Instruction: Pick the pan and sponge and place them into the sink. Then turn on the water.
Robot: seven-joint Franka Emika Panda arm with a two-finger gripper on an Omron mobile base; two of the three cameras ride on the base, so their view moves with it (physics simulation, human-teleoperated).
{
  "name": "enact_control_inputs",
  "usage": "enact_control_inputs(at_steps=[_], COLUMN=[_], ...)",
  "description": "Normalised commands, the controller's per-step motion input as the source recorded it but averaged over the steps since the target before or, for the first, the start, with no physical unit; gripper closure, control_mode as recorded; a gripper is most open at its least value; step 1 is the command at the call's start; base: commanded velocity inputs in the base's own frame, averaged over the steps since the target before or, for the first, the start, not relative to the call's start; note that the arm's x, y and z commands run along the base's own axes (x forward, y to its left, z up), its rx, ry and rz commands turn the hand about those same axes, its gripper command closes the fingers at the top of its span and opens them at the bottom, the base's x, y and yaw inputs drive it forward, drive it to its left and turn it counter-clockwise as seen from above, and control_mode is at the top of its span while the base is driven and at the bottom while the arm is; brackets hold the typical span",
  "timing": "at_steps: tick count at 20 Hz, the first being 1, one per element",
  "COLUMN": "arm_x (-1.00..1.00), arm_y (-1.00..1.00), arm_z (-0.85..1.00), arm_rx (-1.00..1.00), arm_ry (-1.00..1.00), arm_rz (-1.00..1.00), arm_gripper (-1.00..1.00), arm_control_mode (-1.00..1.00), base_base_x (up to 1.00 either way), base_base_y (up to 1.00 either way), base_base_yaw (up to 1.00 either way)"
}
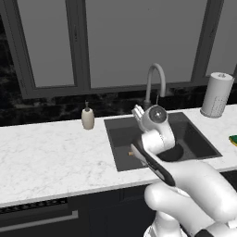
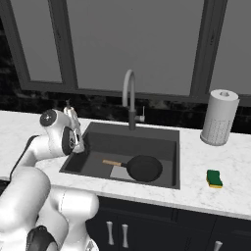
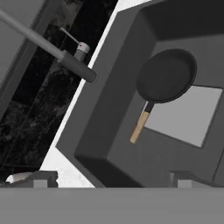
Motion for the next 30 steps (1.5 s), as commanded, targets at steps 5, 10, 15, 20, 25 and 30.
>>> enact_control_inputs(at_steps=[5,10,15,20,25,30], arm_x=[-0.59,-0.97,-0.72,-0.13,0.00,0.03], arm_y=[-0.02,-0.44,-0.92,-0.86,-0.82,-0.84], arm_z=[0.94,0.40,0.00,0.00,0.00,0.00], arm_rx=[0.09,0.14,0.06,0.00,0.00,0.00], arm_ry=[0.00,0.00,0.00,0.09,0.20,0.31], arm_rz=[0.00,-0.01,-0.13,-0.21,-0.30,-0.36], arm_gripper=[-1.00,-1.00,-1.00,-1.00,-1.00,-1.00], arm_control_mode=[-1.00,-1.00,-1.00,-1.00,-1.00,-1.00], base_base_x=[0.00,0.00,0.00,0.00,0.00,0.00], base_base_y=[0.00,0.00,0.00,0.00,0.00,0.00], base_base_yaw=[0.00,0.00,0.00,0.00,0.00,0.00])
